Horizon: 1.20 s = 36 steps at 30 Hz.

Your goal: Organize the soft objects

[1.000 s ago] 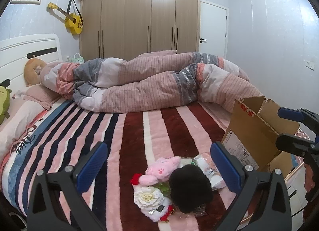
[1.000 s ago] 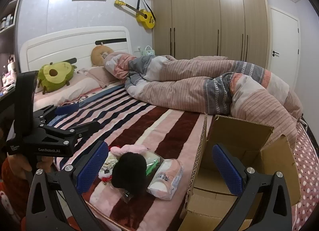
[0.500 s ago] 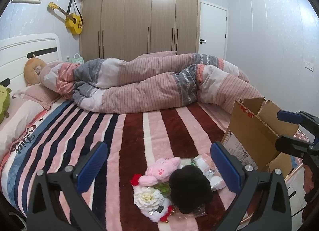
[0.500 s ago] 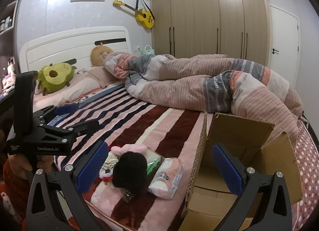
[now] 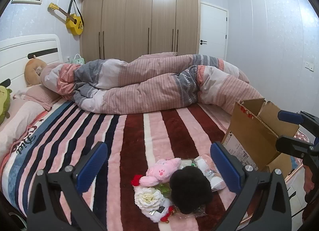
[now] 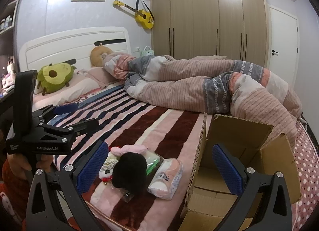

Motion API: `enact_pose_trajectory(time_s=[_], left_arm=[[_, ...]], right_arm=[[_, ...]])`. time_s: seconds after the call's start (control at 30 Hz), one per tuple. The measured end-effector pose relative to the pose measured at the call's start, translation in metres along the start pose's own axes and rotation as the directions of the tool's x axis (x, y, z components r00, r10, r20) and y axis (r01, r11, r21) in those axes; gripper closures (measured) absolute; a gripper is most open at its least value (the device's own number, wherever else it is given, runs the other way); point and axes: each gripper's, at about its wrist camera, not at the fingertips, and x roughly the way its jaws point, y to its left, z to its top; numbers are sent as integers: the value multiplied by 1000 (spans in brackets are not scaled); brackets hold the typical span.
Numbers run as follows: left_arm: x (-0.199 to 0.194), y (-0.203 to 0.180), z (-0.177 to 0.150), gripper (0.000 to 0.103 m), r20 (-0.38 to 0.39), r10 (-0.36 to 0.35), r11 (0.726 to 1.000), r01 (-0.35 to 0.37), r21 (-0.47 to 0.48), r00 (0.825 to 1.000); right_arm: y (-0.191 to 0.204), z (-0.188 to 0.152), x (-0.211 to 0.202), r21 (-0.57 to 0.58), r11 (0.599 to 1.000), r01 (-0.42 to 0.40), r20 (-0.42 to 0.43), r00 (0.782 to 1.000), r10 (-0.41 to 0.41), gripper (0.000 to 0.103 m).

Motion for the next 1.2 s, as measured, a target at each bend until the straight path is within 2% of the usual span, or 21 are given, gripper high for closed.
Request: enact_pose_trajectory(time_s=[0.6, 0.8, 0.87, 0.9, 0.97, 1.03, 1.13, 1.2], left_arm=[[1, 2, -1, 0, -1, -9, 1000, 9, -5, 1000], [5, 17, -7, 0, -9, 22, 1000, -22, -16, 1000], [6, 24, -9, 0, -4, 25, 999, -25, -23, 1000], [7, 28, -10, 0, -1, 28, 999, -28, -26, 1000], [8, 35, -11, 0, -1, 26, 999, -26, -21, 1000], [12, 41, -13, 0, -2, 27, 1000, -27, -9, 1000], [16, 51, -18, 0, -7, 29, 1000, -29, 1, 1000], [23, 58, -23, 1, -24, 30, 1000, -30, 7, 999]], right_arm=[[1, 1, 0, 0, 1000, 3, 3, 1000, -3, 0], [11, 5, -5, -9, 999, 46, 57, 997, -46, 0], [22, 10, -7, -44, 996, 79, 76, 994, -76, 0], [28, 13, -6, -73, 995, 69, 73, 995, -64, 0], [47, 15, -1, -136, 990, 41, 69, 997, -32, 17], [62, 14, 12, -176, 984, 17, 36, 999, -10, 25], [74, 2, 45, -138, 987, -86, -71, 994, 77, 25], [77, -14, 72, -95, 989, -114, -148, 984, 100, 25]])
